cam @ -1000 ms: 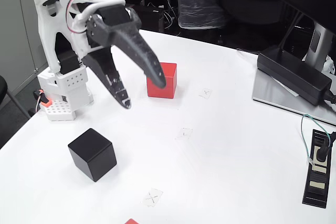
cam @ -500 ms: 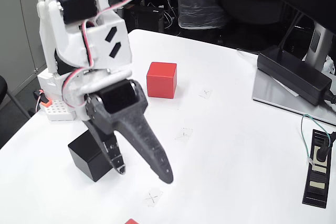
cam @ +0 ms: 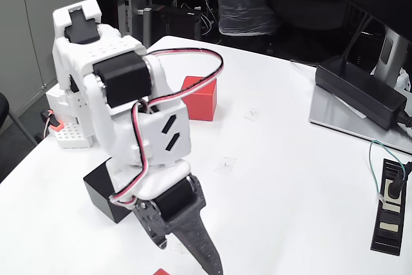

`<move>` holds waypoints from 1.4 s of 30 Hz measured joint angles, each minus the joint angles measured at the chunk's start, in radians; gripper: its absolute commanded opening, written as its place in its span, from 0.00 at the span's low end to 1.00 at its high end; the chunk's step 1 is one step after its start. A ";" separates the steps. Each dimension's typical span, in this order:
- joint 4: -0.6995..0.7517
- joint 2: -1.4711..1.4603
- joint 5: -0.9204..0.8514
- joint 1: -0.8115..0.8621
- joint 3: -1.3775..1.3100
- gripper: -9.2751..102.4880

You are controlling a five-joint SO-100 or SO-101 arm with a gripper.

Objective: Stack the three blocks in an ordered color.

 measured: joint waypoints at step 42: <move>-0.041 -0.293 -0.210 0.135 -0.207 0.41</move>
